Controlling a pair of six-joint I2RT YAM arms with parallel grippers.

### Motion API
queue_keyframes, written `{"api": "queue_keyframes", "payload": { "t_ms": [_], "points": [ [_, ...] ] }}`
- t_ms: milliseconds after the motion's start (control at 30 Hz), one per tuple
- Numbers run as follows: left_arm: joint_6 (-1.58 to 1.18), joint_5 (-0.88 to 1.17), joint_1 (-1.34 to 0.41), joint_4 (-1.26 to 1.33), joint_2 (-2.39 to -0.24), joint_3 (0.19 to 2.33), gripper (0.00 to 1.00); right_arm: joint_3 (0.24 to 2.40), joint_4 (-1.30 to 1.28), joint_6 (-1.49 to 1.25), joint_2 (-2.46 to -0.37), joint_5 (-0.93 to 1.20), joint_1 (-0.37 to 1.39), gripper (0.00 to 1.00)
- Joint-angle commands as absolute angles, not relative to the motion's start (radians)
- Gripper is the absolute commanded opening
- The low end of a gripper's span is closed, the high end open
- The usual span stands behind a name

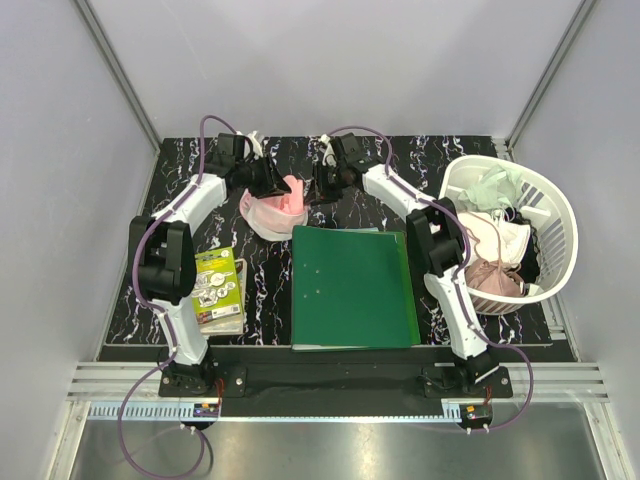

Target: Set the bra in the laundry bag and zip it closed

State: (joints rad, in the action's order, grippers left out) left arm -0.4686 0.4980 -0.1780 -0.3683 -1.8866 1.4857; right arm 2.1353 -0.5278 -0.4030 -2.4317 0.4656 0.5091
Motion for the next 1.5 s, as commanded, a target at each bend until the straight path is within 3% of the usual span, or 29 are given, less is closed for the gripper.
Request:
{"api": "queue_keyframes", "payload": {
  "t_ms": [0,300,433,467,567,1000,1300,1400,1467],
  "points": [
    [-0.466,0.512,-0.184,-0.341,-1.884,1.532,0.33,2.197,-0.5,-0.417,-2.447,0.528,0.503,0.34],
    [-0.469,0.512,-0.189,-0.341,-1.92,1.551,0.33,2.217,-0.456,-0.453,-2.493,0.581,0.505,0.29],
    [-0.469,0.499,-0.192,-0.341,-1.948,1.566,0.33,2.23,-0.446,-0.454,-2.508,0.58,0.505,0.19],
    [-0.469,0.496,-0.192,-0.341,-1.966,1.571,0.34,2.23,-0.446,-0.453,-2.508,0.578,0.505,0.09],
    [-0.469,0.477,-0.193,-0.341,-1.997,1.566,0.33,2.232,-0.439,-0.433,-2.485,0.528,0.509,0.0],
    [-0.472,0.425,-0.196,-0.307,-2.017,1.457,0.29,2.042,-0.232,-0.345,-2.208,0.186,0.564,0.0],
    [-0.463,0.431,-0.198,-0.287,-2.051,1.475,0.28,2.04,-0.179,-0.324,-2.171,0.166,0.566,0.0],
    [-0.459,0.439,-0.193,-0.287,-2.01,1.494,0.34,1.996,-0.192,-0.325,-2.172,0.158,0.568,0.0],
    [-0.459,0.446,-0.19,-0.293,-1.979,1.499,0.52,1.973,-0.19,-0.328,-2.171,0.156,0.565,0.0]
  ]
}}
